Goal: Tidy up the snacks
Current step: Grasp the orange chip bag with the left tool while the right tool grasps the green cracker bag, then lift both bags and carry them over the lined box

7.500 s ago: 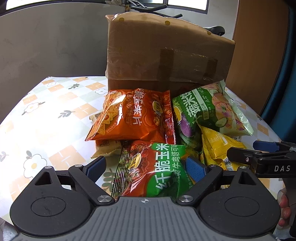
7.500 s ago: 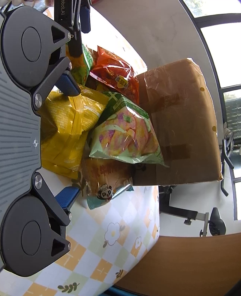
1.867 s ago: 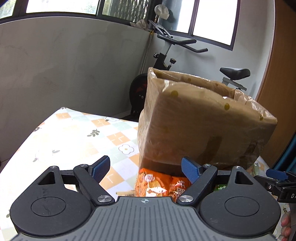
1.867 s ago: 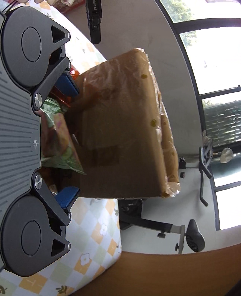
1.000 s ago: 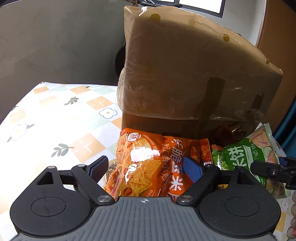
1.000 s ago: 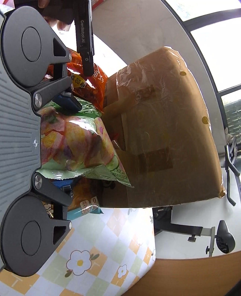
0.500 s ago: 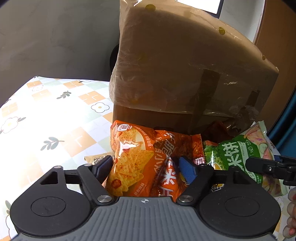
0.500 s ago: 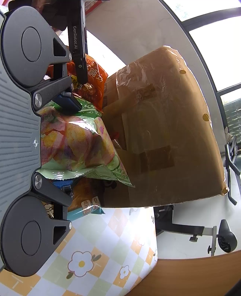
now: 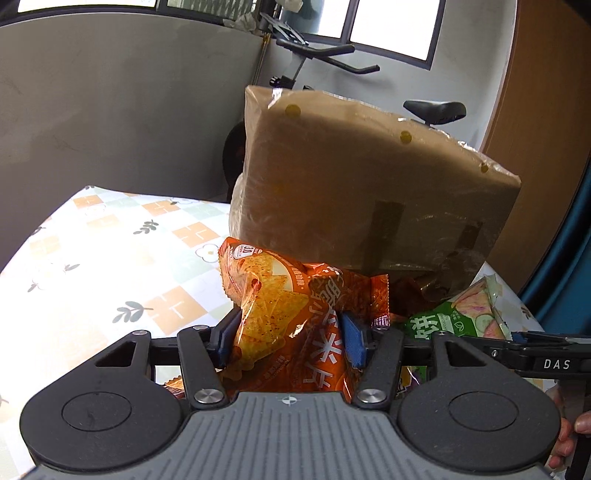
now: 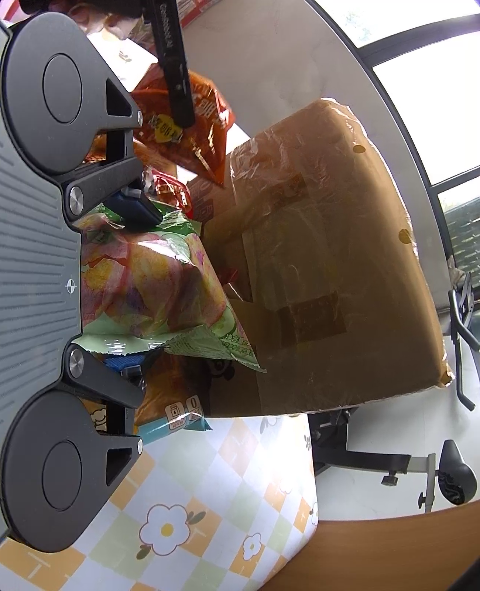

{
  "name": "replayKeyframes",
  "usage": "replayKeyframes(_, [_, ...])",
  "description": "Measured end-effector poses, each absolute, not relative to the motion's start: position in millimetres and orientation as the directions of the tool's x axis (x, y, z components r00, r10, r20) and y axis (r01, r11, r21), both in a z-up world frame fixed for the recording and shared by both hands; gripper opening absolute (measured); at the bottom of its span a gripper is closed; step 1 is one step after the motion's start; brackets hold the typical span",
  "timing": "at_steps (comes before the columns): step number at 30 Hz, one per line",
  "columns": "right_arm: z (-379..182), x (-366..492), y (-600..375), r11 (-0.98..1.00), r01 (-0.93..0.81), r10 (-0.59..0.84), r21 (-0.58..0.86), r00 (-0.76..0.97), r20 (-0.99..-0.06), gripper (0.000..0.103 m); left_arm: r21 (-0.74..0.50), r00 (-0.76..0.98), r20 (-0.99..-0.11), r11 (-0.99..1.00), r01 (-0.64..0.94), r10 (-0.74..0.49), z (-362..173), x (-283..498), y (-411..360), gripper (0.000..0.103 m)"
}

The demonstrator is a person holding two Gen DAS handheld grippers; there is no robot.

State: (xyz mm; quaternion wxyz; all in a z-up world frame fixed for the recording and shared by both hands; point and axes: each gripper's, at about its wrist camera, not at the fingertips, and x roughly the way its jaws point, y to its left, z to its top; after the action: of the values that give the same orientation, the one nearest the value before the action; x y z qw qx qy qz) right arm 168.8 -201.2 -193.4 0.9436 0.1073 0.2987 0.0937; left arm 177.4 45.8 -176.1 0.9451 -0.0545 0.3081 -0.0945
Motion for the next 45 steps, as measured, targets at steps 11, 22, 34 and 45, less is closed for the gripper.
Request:
replayKeyframes(11, [-169.6, 134.7, -227.6, 0.961, -0.090, 0.211, 0.260, 0.848, -0.486, 0.060, -0.184, 0.843, -0.510, 0.979, 0.085, -0.169, -145.6, 157.9, 62.1, 0.060])
replayKeyframes(22, [-98.0, 102.0, -266.6, 0.952, -0.109, 0.194, 0.287, 0.938, -0.288, 0.060, -0.166, 0.914, -0.386, 0.984, 0.069, -0.129, -88.9, 140.7, 75.5, 0.060])
replayKeyframes(34, [-22.8, 130.3, -281.2, 0.948, -0.206, 0.228, 0.244, 0.972, -0.063, 0.060, -0.095, 0.955, -0.246, 0.985, 0.144, -0.164, -35.4, 164.8, 48.6, 0.060])
replayKeyframes(45, [-11.0, 240.6, -242.5, 0.987, -0.161, 0.161, 0.014, 0.981, -0.104, 0.059, 0.059, 0.956, -0.238, 0.980, 0.188, -0.169, -28.7, 251.3, -11.9, 0.060])
